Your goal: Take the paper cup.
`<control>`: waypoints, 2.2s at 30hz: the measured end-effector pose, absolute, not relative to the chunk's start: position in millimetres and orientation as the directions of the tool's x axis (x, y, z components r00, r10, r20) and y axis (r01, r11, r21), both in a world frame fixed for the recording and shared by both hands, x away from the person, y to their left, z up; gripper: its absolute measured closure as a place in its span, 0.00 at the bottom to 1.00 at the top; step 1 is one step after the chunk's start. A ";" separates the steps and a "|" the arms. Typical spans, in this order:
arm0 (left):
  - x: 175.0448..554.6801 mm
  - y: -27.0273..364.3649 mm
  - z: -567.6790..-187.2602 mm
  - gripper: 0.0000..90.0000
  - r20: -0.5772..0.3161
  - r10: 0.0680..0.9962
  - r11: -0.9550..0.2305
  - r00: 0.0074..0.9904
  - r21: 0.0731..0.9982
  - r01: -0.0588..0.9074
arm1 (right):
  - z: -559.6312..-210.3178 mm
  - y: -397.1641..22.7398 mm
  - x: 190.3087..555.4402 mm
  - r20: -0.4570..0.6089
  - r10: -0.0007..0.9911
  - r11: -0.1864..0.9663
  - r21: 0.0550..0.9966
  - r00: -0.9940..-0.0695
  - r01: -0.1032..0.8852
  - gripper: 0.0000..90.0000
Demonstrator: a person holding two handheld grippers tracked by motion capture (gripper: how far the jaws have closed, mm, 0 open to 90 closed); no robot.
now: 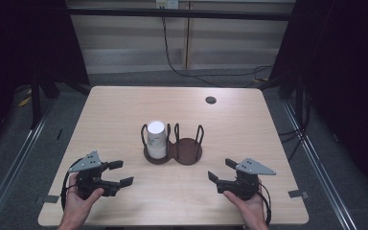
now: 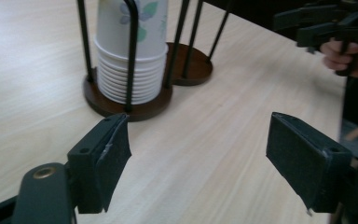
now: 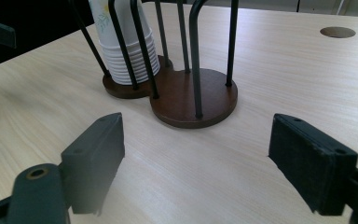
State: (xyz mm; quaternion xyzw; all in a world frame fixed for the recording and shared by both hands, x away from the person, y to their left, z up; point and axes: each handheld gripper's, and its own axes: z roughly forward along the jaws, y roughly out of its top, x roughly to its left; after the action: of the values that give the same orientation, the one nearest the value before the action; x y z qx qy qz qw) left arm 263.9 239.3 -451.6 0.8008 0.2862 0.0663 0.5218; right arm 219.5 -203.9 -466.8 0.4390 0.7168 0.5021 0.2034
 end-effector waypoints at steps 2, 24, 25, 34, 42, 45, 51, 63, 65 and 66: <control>264.2 239.3 -451.9 0.23 -0.185 0.528 -0.303 0.829 0.871 0.387 | -466.8 -204.1 219.6 0.154 0.831 0.109 0.897 -0.534 0.429 0.19; 274.9 225.5 -431.3 0.25 -0.170 0.507 -0.381 0.845 0.835 0.396 | -469.7 -202.8 220.6 0.195 0.814 0.104 0.878 -0.547 0.468 0.18; 275.7 224.0 -428.4 0.25 -0.148 0.506 -0.402 0.850 0.831 0.384 | -469.7 -202.8 220.6 0.195 0.814 0.104 0.878 -0.547 0.468 0.18; 290.4 220.8 -401.1 0.26 -0.109 0.493 -0.436 0.863 0.827 0.354 | -468.7 -204.3 218.6 0.185 0.820 0.108 0.880 -0.542 0.462 0.18; 309.6 210.6 -384.3 0.25 -0.091 0.489 -0.466 0.868 0.814 0.348 | -468.5 -205.5 217.6 0.188 0.816 0.106 0.881 -0.546 0.461 0.18; 314.8 207.1 -377.7 0.25 -0.071 0.486 -0.482 0.871 0.809 0.335 | -468.3 -205.7 216.9 0.183 0.818 0.107 0.883 -0.546 0.457 0.18; 325.4 200.8 -366.2 0.26 -0.060 0.471 -0.511 0.880 0.795 0.328 | -468.8 -204.1 217.3 0.185 0.813 0.115 0.879 -0.552 0.463 0.18; 339.1 185.0 -338.5 0.26 0.019 0.459 -0.607 0.888 0.737 0.298 | -468.6 -203.5 217.8 0.194 0.799 0.115 0.880 -0.570 0.462 0.19; 340.8 179.9 -336.4 0.26 0.018 0.445 -0.622 0.895 0.725 0.295 | -468.6 -203.5 217.7 0.194 0.797 0.116 0.880 -0.573 0.460 0.19; 341.8 177.2 -335.8 0.28 0.016 0.444 -0.626 0.896 0.721 0.298 | -468.6 -203.5 217.9 0.195 0.796 0.116 0.880 -0.574 0.460 0.19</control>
State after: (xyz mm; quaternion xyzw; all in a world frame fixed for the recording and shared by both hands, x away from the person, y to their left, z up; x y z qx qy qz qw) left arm 341.8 177.2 -335.8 0.8965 0.2069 0.0966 0.3796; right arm 217.9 -203.5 -468.6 0.4309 0.7285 0.5061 0.1656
